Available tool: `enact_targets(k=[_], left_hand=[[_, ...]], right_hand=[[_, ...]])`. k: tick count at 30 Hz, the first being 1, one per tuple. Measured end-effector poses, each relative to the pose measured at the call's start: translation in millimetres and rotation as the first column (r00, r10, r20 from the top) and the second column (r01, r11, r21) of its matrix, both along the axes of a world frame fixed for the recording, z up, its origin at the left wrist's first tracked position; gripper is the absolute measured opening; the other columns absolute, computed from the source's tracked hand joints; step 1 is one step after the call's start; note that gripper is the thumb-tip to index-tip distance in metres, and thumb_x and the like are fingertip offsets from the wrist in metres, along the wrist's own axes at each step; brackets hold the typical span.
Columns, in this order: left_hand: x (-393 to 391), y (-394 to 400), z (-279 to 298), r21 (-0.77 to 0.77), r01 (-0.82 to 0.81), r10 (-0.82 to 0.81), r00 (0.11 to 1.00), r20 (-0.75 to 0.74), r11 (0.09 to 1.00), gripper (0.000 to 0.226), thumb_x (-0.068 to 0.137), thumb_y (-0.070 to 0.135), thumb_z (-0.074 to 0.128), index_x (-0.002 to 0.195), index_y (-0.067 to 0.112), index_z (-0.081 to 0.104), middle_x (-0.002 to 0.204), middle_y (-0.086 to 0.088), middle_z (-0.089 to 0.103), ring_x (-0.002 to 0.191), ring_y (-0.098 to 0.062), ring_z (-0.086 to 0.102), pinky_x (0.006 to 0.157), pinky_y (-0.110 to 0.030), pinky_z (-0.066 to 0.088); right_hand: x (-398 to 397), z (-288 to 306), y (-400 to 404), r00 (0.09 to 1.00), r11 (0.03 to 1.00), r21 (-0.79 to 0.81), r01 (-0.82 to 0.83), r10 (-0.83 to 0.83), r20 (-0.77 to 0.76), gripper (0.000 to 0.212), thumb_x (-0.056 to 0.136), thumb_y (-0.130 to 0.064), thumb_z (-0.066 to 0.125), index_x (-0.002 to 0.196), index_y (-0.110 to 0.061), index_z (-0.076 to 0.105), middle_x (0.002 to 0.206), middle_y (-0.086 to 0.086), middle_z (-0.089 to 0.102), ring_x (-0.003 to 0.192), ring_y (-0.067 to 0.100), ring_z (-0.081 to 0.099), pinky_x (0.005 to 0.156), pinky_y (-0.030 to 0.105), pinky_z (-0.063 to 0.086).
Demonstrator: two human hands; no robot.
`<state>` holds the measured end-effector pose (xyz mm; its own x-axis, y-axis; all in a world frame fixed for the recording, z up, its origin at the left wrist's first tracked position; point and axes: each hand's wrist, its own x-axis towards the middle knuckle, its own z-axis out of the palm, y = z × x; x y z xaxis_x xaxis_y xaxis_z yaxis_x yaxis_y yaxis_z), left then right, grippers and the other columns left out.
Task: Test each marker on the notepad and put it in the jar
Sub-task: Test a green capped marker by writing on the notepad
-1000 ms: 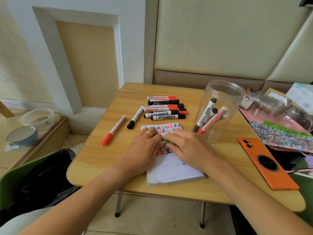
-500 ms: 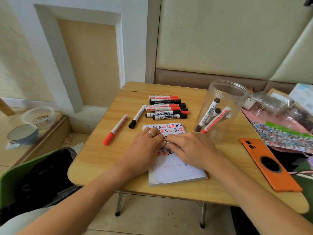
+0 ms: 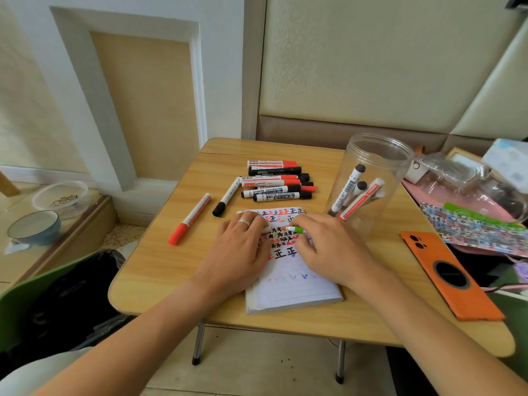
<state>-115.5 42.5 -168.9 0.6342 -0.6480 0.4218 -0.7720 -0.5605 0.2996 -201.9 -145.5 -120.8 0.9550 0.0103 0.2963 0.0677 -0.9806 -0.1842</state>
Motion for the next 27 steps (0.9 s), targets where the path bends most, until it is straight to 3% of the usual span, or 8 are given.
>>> enact_targets(k=[5,8,11,15,18,20,23,27], left_hand=[[3,1,0,0.048,0.064,-0.061,0.996,-0.063,0.997,0.044,0.099,0.056,0.03,0.129,0.028,0.047,0.143,0.01,0.046,0.145,-0.008,0.03,0.119,-0.036,0.018],[3,3,2,0.097,0.095,-0.085,0.991,-0.103,0.991,0.058,0.096,0.067,0.03,0.139,0.029,0.041,0.153,0.013,0.036,0.152,-0.006,0.015,0.124,-0.038,0.008],[4,3,3,0.127,0.099,-0.084,0.989,-0.122,0.987,0.063,0.095,0.068,0.032,0.144,0.03,0.035,0.157,0.012,0.031,0.152,-0.004,0.012,0.125,-0.037,0.005],[5,2,3,0.171,0.107,-0.081,0.985,-0.15,0.979,0.07,0.094,0.068,0.028,0.154,0.033,0.026,0.164,0.012,0.021,0.154,-0.003,0.001,0.126,-0.042,0.0],[5,1,3,0.222,0.121,-0.085,0.982,-0.166,0.968,0.079,0.09,0.071,0.016,0.16,0.034,0.016,0.168,0.013,0.011,0.153,-0.002,-0.009,0.126,-0.042,-0.007],[5,1,3,0.234,0.117,-0.079,0.983,-0.166,0.965,0.081,0.088,0.072,0.013,0.161,0.036,0.012,0.169,0.013,0.009,0.153,-0.001,-0.01,0.126,-0.043,-0.006],[5,2,4,0.239,0.117,-0.075,0.981,-0.179,0.964,0.08,0.088,0.072,0.014,0.16,0.039,0.008,0.169,0.013,0.01,0.154,-0.002,-0.006,0.126,-0.045,-0.003],[4,1,9,0.226,0.136,-0.088,0.974,-0.211,0.965,0.071,0.089,0.067,0.022,0.155,0.053,-0.001,0.168,0.01,0.014,0.155,-0.008,0.002,0.125,-0.048,-0.002]], right_hand=[[-1,3,-2,1.0,0.988,0.154,0.001,-0.004,0.014,0.014,0.096,-0.016,0.047,0.106,-0.017,0.057,0.085,-0.002,0.064,0.07,0.019,0.055,0.058,0.035,0.042],[0,-2,-10,0.993,0.946,0.324,0.009,-0.048,0.111,0.015,0.099,-0.009,0.05,0.103,-0.013,0.063,0.085,0.0,0.062,0.072,0.014,0.053,0.065,0.032,0.042],[-2,-1,-14,0.989,0.883,0.468,-0.024,-0.047,0.139,0.033,0.1,-0.009,0.059,0.13,-0.02,0.066,0.098,-0.005,0.065,0.083,0.006,0.065,0.077,0.017,0.05],[-4,8,-11,0.998,0.558,0.829,-0.046,-0.015,0.066,0.018,0.102,-0.004,0.058,0.115,-0.015,0.062,0.093,0.013,0.07,0.071,0.025,0.076,0.066,0.034,0.063],[-3,7,-11,1.0,0.209,0.978,0.026,-0.004,-0.026,0.024,0.105,0.0,0.045,0.111,-0.006,0.068,0.096,0.016,0.074,0.072,0.031,0.074,0.063,0.031,0.061],[-3,3,-14,0.997,0.071,0.995,0.066,0.044,-0.069,0.032,0.104,0.003,0.041,0.113,-0.007,0.069,0.095,0.015,0.075,0.074,0.028,0.074,0.061,0.026,0.058],[-3,-2,-16,0.993,0.167,0.984,0.068,0.083,-0.082,0.015,0.1,-0.004,0.059,0.111,-0.008,0.068,0.087,0.012,0.07,0.069,0.023,0.069,0.053,0.022,0.049],[-3,-3,-14,0.997,0.267,0.963,0.035,0.052,-0.051,0.021,0.097,-0.026,0.067,0.099,-0.006,0.063,0.068,0.006,0.053,0.054,0.016,0.049,0.044,0.021,0.034]])
